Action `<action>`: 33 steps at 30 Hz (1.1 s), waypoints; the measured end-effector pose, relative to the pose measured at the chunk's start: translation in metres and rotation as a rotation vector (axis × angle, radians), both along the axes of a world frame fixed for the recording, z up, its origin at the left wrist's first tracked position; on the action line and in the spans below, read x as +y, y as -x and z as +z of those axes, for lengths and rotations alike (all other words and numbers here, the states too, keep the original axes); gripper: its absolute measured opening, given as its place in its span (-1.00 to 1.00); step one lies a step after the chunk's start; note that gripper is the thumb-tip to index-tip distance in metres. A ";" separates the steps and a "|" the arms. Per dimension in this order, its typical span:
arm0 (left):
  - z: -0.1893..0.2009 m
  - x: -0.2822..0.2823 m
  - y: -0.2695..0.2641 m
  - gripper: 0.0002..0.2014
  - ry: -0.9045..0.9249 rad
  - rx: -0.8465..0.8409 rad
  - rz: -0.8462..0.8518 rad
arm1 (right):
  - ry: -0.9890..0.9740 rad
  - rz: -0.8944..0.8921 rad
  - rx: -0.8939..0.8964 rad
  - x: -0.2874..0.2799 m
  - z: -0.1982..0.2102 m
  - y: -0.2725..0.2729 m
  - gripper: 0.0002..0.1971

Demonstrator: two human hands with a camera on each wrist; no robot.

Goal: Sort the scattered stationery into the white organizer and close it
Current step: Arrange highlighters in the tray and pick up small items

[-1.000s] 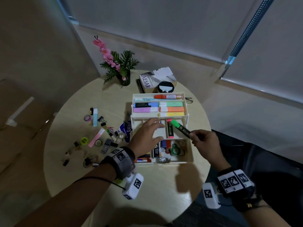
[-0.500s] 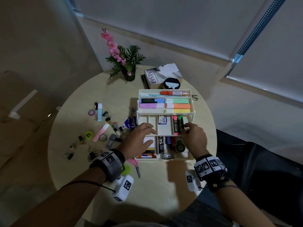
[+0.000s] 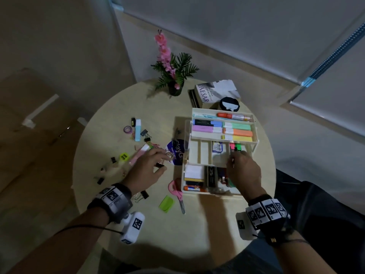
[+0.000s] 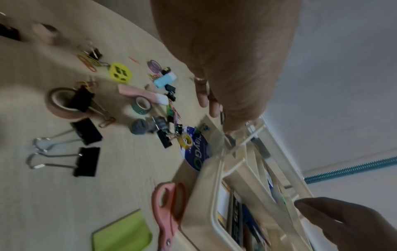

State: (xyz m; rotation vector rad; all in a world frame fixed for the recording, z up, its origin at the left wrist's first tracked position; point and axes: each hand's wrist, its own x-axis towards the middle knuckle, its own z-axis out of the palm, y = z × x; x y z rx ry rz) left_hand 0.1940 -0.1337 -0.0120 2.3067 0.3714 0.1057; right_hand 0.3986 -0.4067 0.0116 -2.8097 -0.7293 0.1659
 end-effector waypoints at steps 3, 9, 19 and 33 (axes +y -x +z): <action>-0.005 0.026 0.022 -0.75 0.041 -0.024 0.055 | -0.079 0.199 0.041 0.037 0.008 0.028 -0.93; -0.015 0.067 0.073 -0.76 0.223 -0.037 0.257 | -0.086 0.382 0.161 0.138 0.007 0.079 -0.86; -0.019 0.130 0.151 -0.82 0.299 0.011 0.371 | -0.095 0.306 0.330 0.317 -0.047 0.089 -0.83; -0.047 0.171 0.203 -0.84 0.342 0.137 0.354 | -0.011 0.025 0.302 0.388 -0.107 0.081 -0.60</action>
